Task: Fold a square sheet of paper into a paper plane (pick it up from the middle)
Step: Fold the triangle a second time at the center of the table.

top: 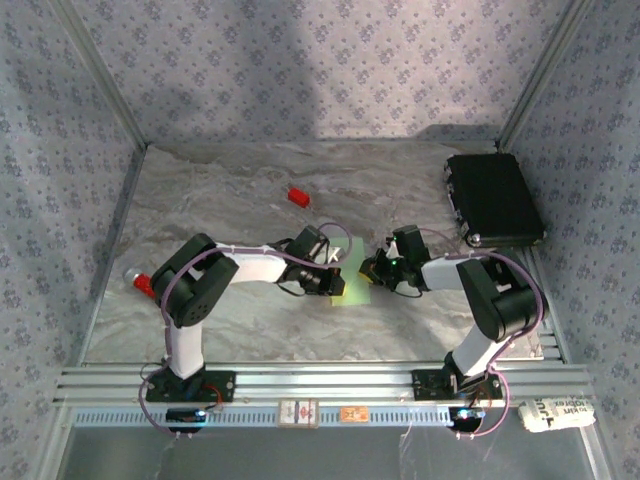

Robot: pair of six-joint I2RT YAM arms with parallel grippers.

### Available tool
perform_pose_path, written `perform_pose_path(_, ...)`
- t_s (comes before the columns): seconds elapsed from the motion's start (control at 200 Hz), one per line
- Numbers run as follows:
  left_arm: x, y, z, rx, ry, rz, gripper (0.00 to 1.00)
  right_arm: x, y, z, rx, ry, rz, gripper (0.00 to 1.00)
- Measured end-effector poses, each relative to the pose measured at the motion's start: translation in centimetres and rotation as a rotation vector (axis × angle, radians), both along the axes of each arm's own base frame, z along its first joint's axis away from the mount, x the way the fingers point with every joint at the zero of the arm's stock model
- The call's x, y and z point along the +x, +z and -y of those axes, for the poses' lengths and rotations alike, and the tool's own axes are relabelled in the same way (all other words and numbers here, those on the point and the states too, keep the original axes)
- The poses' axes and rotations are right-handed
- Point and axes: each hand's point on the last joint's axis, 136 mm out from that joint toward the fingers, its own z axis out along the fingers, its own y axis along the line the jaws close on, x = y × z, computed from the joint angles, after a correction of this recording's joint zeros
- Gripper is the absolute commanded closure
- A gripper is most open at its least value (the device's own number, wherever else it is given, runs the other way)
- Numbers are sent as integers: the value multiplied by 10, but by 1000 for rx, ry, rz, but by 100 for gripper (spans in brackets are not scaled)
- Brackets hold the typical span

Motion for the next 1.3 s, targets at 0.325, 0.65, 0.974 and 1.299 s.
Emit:
perform_pose_path(0.325,9,19,12,-31,85,-96,90,1,-1,0,6,-4,7,100)
perform_pose_path(0.65,13,3,20,-23,119,-162,86,1,-1,0,10,-8,8,100)
perform_pose_path(0.974,14,2,18,-32,114,-135,83,1,-1,1,14,-9,16,100)
perform_pose_path(1.299,4,3,6,-5,78,-108,82,1,-1,1,14,-8,16,100)
